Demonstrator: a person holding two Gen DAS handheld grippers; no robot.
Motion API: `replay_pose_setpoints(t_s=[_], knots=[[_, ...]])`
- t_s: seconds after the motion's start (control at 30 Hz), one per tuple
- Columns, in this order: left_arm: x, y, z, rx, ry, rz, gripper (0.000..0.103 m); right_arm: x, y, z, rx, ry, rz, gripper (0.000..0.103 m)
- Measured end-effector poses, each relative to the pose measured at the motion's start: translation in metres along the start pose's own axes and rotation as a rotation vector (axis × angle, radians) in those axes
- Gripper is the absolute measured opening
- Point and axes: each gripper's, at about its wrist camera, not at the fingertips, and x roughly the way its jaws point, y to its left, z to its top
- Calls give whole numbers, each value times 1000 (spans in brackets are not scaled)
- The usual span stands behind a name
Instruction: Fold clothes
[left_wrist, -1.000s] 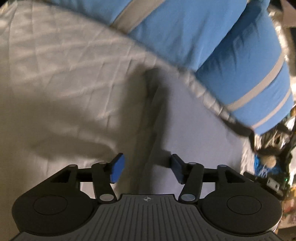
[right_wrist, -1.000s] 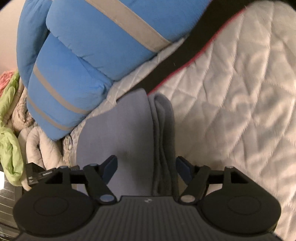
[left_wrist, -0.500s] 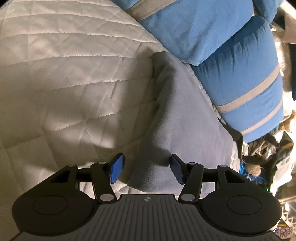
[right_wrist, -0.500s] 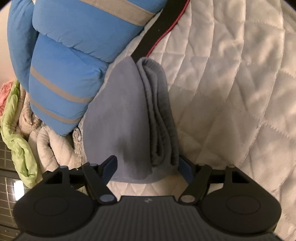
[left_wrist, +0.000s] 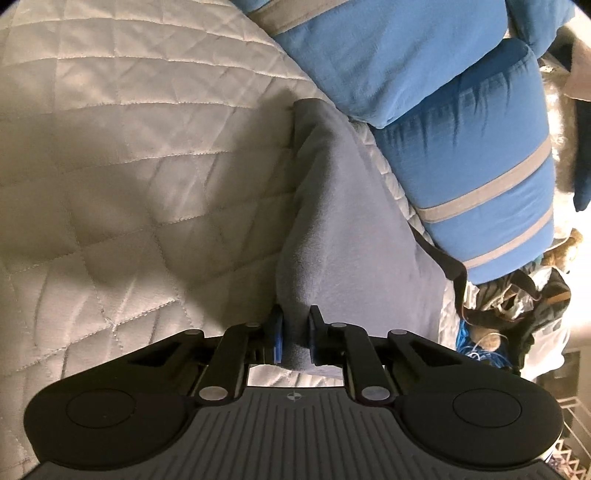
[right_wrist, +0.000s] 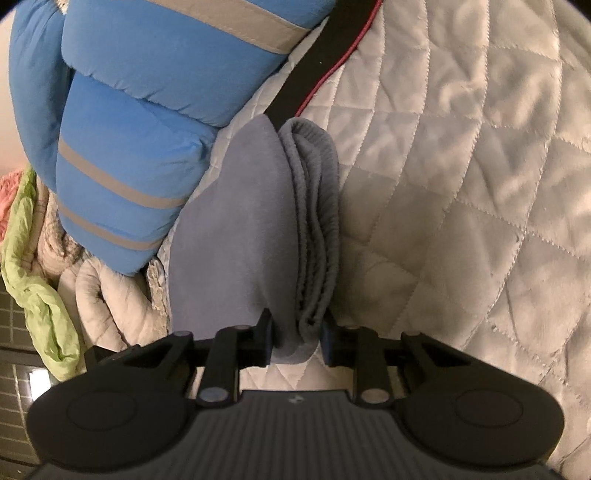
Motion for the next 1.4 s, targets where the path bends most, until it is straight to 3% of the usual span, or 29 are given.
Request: replay_pose_setpoints(t_s=[0.03,0.07,0.1,0.13,0.23,0.3,0.37,0.43,0.63,0.73,0.8,0.9,1.0,1.1,1.2,1.4], knots=[[0,0,0,7,-2,18,22,-1,-1,-2,-7,-8,-19,40],[0,0,-1,14,-4,43,36,-3,0,-4,-17,-20,-52,51],[0,0,-2,21,-7,69,42,-5,1,-6,-38,-37,-74,68],[-2,0,-5,32,-18,89,51,-11,2,-11,-76,-69,-89,74],[-16,-6,-19,79,-93,138,57,-25,14,-31,-205,-171,-153,81],[-28,-16,-33,115,-158,171,63,-33,20,-48,-308,-227,-206,84],[-36,-28,-50,140,-212,181,79,-36,25,-63,-391,-264,-256,85],[-40,-41,-67,163,-245,171,85,-36,31,-78,-476,-294,-319,88],[-45,-91,-121,242,-357,221,87,-16,58,-120,-776,-432,-603,91],[-38,-111,-145,210,-399,265,88,4,64,-126,-890,-483,-727,92],[-28,-124,-157,246,-418,254,88,16,65,-126,-938,-502,-783,92],[-5,-146,-168,369,-405,252,88,28,61,-122,-947,-522,-810,91],[16,-161,-176,485,-447,322,88,25,58,-120,-939,-576,-779,92],[37,-169,-185,616,-503,409,88,17,58,-120,-962,-631,-724,92],[54,-170,-193,727,-505,453,88,7,56,-116,-972,-673,-633,92],[78,-171,-207,842,-435,418,88,-3,57,-96,-884,-645,-469,93]])
